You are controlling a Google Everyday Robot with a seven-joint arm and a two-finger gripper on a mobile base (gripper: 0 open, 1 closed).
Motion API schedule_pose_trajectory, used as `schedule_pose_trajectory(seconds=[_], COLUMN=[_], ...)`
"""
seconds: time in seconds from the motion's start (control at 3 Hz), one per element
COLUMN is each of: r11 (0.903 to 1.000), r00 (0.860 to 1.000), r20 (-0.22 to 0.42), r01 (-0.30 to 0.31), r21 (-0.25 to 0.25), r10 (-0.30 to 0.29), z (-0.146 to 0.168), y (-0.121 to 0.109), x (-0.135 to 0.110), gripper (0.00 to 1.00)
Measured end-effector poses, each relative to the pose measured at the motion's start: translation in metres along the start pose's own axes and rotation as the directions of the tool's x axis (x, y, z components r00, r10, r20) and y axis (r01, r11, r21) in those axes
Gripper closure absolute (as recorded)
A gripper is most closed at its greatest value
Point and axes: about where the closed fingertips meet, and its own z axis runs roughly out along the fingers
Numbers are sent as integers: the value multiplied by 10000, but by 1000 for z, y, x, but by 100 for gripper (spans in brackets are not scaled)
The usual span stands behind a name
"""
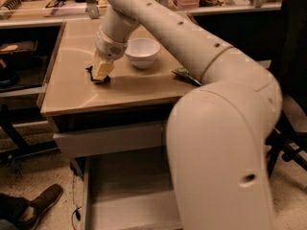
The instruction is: Place rxbar blueberry into middle drawer
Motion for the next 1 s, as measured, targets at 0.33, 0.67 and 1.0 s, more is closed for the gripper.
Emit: schedule_pose_trajectory(seconds=[0.33, 0.67, 1.0], r11=[9998, 9998, 9998], r00=[9996, 9996, 9997], r20=[212, 212, 168], r01=[-177, -177, -169], r21=[92, 92, 47], r10=[175, 175, 168], z=[4, 4, 4], y=[36, 36, 39], x=[-5, -5, -7], gripper=[100, 100, 100])
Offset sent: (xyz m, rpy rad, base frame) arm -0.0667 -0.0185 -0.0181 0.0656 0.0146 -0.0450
